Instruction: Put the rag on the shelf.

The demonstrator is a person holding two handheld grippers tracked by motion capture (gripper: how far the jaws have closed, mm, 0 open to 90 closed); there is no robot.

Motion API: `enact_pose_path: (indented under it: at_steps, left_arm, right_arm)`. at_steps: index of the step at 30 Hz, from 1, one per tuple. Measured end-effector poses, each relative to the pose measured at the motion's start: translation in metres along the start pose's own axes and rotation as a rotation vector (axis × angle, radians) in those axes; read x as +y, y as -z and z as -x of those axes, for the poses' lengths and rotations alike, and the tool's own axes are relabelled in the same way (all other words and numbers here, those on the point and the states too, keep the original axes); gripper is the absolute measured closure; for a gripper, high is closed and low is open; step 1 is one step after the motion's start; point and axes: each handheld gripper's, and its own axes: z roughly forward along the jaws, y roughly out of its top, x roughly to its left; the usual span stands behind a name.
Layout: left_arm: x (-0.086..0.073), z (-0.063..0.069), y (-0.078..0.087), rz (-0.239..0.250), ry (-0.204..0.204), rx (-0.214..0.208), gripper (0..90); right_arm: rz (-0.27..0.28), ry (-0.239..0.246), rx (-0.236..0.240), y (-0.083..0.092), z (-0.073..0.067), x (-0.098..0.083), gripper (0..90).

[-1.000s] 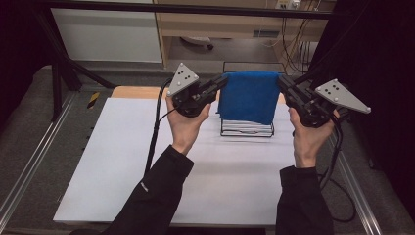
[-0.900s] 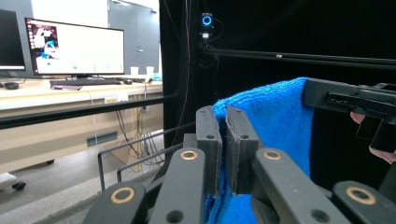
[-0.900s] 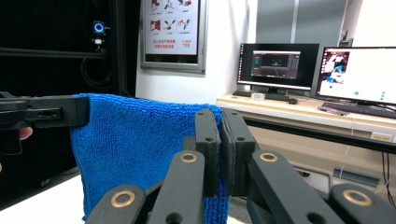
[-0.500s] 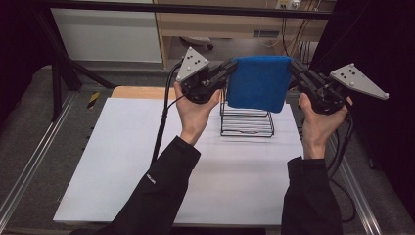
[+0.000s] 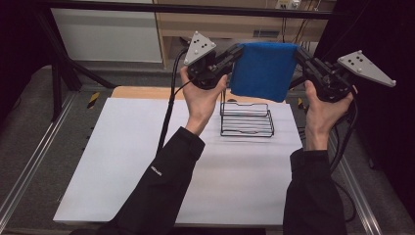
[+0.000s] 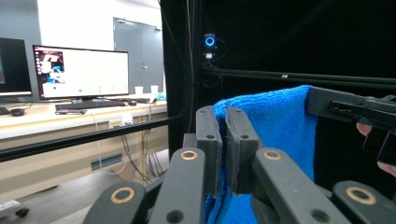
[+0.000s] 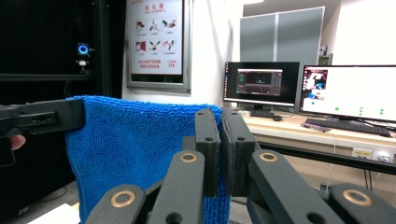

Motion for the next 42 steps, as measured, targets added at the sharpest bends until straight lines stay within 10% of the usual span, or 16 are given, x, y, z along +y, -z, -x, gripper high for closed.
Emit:
enact_pose_path:
  at_steps: [42]
  left_arm:
    - [-0.01, -0.049, -0.05, -0.022, -0.027, 0.085, 84.9]
  right_arm:
    - [-0.049, -0.019, -0.014, -0.076, 0.036, -0.008, 86.8]
